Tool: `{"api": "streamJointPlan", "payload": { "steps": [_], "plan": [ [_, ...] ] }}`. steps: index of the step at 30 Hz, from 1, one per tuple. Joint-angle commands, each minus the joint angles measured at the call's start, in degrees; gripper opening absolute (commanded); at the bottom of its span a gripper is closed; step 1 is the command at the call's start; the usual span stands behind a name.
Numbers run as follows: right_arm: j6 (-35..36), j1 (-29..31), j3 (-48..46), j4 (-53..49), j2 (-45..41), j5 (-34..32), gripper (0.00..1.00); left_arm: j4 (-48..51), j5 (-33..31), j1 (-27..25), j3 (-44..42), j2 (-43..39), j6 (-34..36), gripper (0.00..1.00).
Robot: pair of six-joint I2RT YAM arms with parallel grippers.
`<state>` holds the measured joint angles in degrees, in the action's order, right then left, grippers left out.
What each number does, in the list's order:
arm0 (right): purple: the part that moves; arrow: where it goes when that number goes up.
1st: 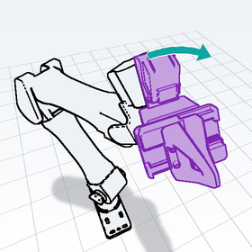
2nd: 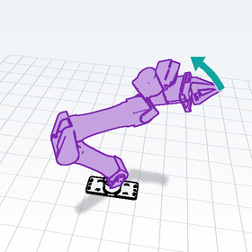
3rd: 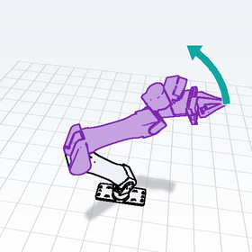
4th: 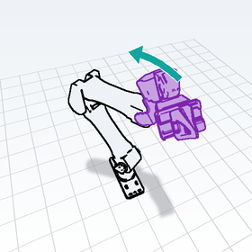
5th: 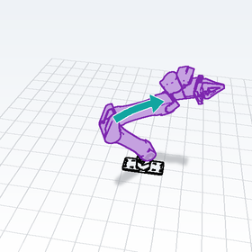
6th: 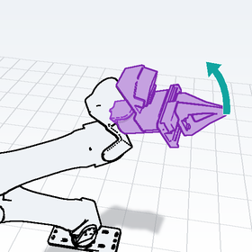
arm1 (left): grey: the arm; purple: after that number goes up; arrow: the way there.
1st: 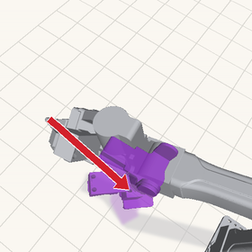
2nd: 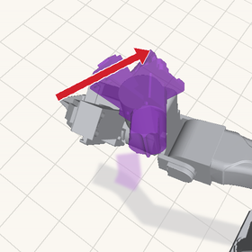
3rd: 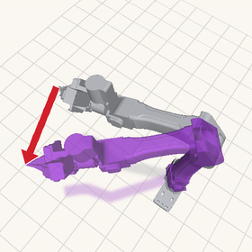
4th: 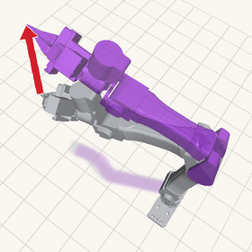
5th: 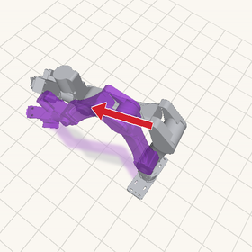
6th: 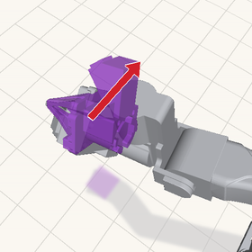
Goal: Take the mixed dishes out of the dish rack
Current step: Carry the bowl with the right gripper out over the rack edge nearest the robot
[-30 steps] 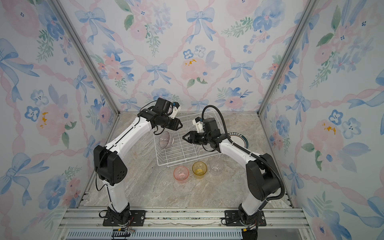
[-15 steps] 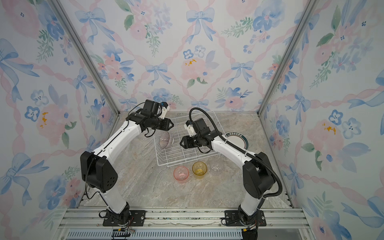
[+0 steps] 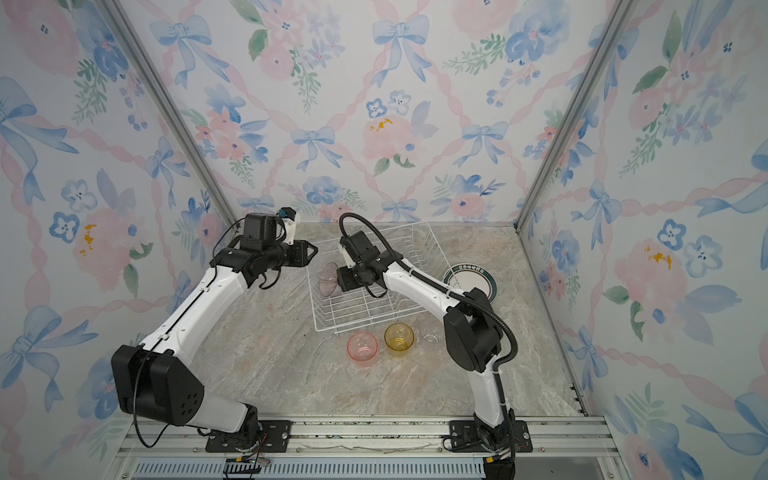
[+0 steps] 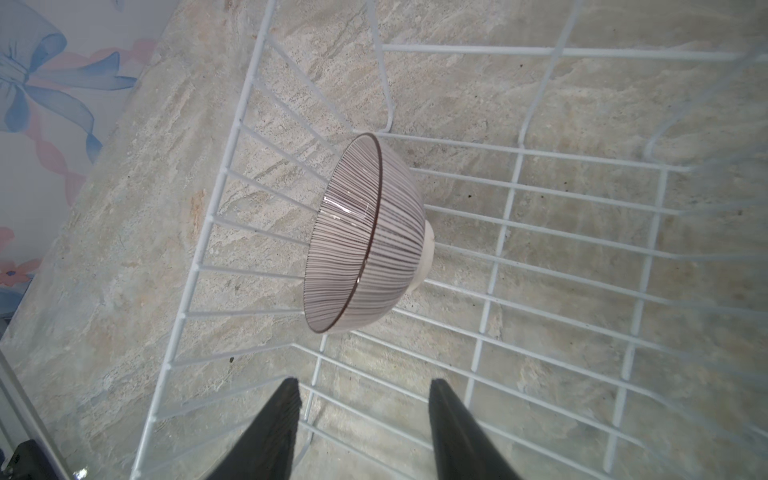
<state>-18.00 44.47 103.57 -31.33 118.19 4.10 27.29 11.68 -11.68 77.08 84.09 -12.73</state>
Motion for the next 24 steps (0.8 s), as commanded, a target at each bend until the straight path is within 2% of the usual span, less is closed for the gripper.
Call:
{"api": "streamJointPlan", "payload": {
  "steps": [1, 14, 24],
  "plan": [
    [-0.80, 1.40, 3.94, -2.42, 2.81, -5.32, 0.54, -1.48, 2.64, 1.56, -2.40, -1.84, 0.07, 0.43],
    [-0.35, 1.63, 15.81, -7.11, 12.06, -11.55, 0.55, -3.55, 6.64, 4.17, -6.58, -2.69, 0.64, 0.43],
    [-1.38, -1.64, 16.32, -9.89, 13.32, -11.29, 0.44, -4.57, 8.62, 4.87, -6.81, -0.35, 0.69, 0.42]
  ]
}}
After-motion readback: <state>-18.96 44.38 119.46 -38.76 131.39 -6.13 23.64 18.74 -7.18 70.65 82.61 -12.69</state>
